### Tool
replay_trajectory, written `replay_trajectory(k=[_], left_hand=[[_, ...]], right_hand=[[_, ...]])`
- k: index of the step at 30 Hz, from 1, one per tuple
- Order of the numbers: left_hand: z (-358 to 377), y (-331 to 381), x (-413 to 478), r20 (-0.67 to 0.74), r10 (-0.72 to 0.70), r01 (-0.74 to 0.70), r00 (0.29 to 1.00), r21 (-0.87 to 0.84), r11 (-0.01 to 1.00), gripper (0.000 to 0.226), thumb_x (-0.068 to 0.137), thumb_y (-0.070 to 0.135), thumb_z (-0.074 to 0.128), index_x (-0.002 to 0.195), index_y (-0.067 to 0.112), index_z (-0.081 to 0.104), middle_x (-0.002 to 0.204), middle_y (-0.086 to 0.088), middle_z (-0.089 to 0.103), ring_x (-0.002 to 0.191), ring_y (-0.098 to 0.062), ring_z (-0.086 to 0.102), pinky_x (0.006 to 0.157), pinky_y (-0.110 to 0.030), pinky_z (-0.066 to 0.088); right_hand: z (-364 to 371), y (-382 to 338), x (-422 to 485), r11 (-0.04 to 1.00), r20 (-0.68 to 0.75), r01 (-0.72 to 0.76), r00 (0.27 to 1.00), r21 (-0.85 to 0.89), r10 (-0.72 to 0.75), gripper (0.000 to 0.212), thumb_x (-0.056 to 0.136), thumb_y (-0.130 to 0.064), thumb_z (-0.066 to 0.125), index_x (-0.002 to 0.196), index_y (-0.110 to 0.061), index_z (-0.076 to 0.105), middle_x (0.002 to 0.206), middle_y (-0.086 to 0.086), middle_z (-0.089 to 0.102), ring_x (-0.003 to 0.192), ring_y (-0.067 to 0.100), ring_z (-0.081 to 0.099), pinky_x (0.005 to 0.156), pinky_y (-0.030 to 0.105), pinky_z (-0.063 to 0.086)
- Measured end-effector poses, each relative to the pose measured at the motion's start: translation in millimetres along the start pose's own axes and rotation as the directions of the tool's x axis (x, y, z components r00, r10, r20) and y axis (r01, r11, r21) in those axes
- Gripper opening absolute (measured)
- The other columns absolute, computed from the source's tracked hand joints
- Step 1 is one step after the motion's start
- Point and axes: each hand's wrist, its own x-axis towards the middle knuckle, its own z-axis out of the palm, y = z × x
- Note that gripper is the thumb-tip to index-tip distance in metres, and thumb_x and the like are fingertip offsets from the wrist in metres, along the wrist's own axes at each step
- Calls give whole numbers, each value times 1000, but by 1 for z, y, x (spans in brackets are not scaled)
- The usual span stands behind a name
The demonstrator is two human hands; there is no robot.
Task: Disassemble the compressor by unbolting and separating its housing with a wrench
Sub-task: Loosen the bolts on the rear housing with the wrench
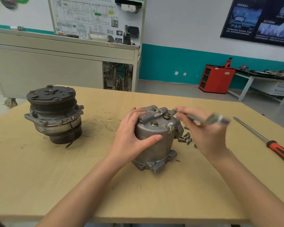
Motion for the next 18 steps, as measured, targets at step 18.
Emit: replay_trajectory(k=[18], left_hand=[[-1,1,1,-7,10,-10,1000,-7,1000,69,62,64,68,121,36,45,124,36,36,132,3,32,105,-16,27]], right_hand=[[16,13,-18,356,132,-490,713,796,688,13,96,-5,38,92,-12,49,88,8,71,66,18,64,62,24,52]])
